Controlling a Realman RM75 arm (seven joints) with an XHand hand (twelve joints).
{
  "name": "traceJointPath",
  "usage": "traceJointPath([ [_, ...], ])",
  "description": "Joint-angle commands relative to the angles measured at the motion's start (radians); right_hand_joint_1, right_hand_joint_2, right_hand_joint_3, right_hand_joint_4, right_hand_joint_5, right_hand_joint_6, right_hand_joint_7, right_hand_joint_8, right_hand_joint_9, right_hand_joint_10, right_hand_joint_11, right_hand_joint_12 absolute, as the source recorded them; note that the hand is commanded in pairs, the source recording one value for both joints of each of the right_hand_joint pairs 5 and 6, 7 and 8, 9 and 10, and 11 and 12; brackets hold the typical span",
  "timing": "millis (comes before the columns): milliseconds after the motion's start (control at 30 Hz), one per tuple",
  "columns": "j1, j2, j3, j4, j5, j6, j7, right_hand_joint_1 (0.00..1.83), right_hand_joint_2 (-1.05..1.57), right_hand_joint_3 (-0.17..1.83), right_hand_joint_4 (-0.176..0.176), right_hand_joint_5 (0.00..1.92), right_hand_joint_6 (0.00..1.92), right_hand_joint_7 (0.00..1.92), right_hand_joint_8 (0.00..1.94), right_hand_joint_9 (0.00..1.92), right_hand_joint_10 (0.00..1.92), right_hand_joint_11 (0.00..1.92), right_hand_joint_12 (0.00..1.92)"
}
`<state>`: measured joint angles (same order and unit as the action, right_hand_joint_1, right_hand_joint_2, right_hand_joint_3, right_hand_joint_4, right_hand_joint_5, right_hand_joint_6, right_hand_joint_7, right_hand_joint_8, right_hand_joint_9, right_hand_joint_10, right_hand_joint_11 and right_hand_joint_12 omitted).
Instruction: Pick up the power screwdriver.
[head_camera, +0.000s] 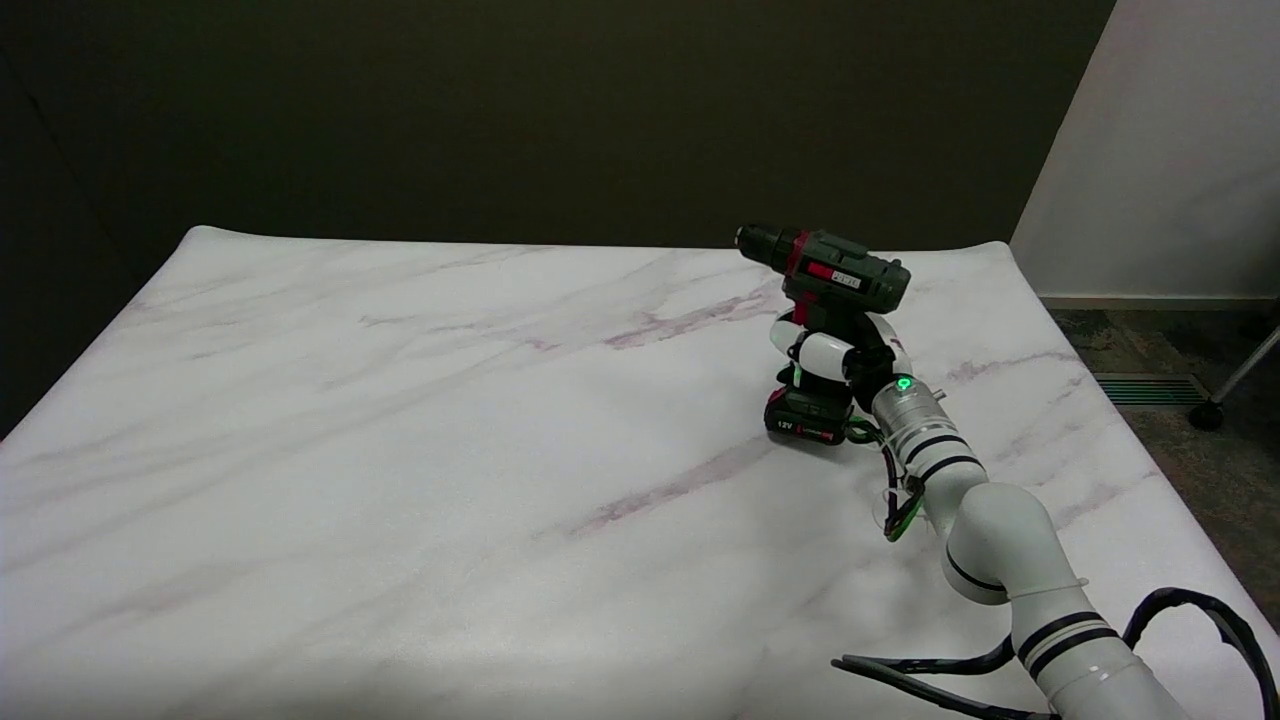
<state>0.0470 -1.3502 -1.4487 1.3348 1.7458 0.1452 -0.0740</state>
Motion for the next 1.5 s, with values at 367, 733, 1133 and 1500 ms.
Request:
traceJointPath([
  [367, -0.001, 0.003, 0.01, 0.017, -0.055, 0.005, 0.099, 1.21, 1.54, 0.26, 0.04, 1.04, 1.04, 1.92, 1.92, 1.92, 1.92, 1.92, 1.92],
  [733, 0.002, 0.002, 0.011, 0.019, -0.055, 0.005, 0.099, 1.22, 1.54, 0.3, 0.012, 1.08, 1.08, 1.92, 1.92, 1.92, 1.92, 1.92, 1.92],
  [1133, -0.007, 0.005, 0.014, 0.085, -0.045, -0.008, 0.102, 1.24, 1.53, 0.36, 0.005, 1.08, 1.08, 1.92, 1.92, 1.92, 1.92, 1.92, 1.92],
  [1500, -0.017, 0.003, 0.004, 0.177, 0.158, -0.239, 0.125, 1.32, 1.4, 0.29, 0.006, 1.07, 1.07, 1.92, 1.92, 1.92, 1.92, 1.92, 1.92],
])
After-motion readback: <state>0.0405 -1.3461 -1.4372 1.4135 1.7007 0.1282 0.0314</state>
